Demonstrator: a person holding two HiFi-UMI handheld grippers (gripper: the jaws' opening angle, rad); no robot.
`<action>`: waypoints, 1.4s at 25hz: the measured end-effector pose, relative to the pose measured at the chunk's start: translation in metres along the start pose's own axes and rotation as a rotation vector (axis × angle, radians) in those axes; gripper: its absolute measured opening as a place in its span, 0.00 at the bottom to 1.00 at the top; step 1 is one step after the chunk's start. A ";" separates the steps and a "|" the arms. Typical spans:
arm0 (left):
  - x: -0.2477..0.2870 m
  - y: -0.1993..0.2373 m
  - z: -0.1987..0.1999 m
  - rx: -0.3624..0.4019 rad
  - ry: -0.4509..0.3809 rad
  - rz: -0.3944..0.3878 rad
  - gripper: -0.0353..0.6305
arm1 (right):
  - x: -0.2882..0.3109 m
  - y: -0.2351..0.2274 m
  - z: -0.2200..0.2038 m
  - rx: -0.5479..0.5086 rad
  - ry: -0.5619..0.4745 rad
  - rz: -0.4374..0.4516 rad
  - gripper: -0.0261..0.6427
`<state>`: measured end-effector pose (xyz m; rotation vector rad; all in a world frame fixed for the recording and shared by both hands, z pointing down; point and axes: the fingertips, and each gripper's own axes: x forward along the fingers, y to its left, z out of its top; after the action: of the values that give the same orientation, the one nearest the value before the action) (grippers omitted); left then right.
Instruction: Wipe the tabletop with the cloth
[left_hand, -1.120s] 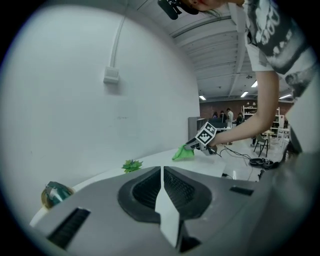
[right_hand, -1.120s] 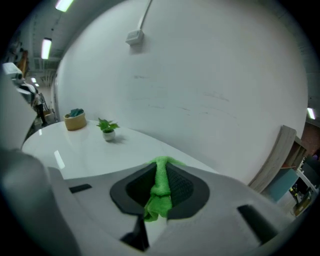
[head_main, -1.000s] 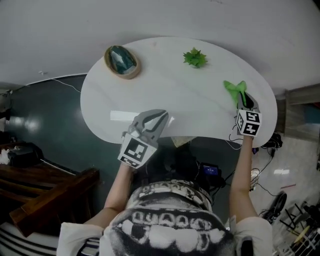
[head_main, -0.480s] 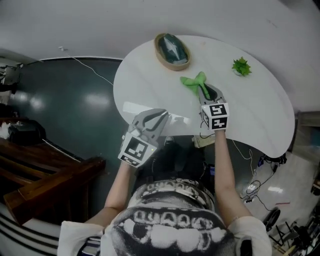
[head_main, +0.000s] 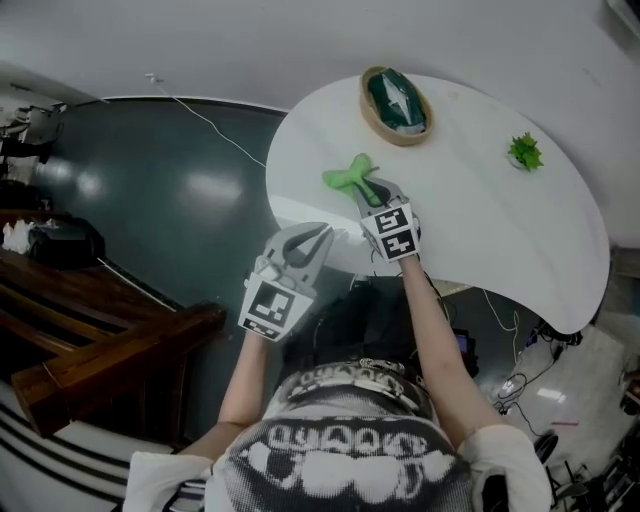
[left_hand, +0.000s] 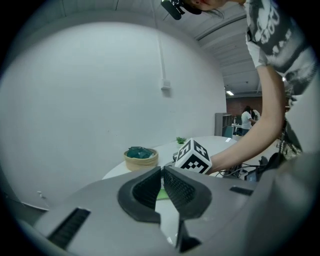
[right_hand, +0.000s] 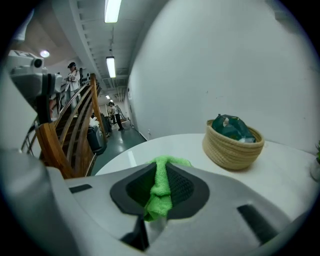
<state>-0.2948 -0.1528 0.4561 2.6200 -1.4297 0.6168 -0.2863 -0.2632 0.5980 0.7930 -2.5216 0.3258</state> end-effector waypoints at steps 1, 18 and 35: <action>-0.003 0.002 -0.002 -0.003 0.002 0.004 0.08 | 0.002 0.001 -0.004 0.003 0.013 -0.001 0.12; 0.076 -0.093 0.049 0.067 -0.037 -0.160 0.08 | -0.185 -0.197 -0.121 0.137 0.131 -0.371 0.12; 0.185 -0.288 0.115 0.086 -0.064 -0.290 0.08 | -0.503 -0.386 -0.298 0.332 0.224 -0.753 0.12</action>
<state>0.0660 -0.1686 0.4551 2.8612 -1.0264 0.5747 0.4123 -0.2279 0.6320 1.6475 -1.8126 0.5303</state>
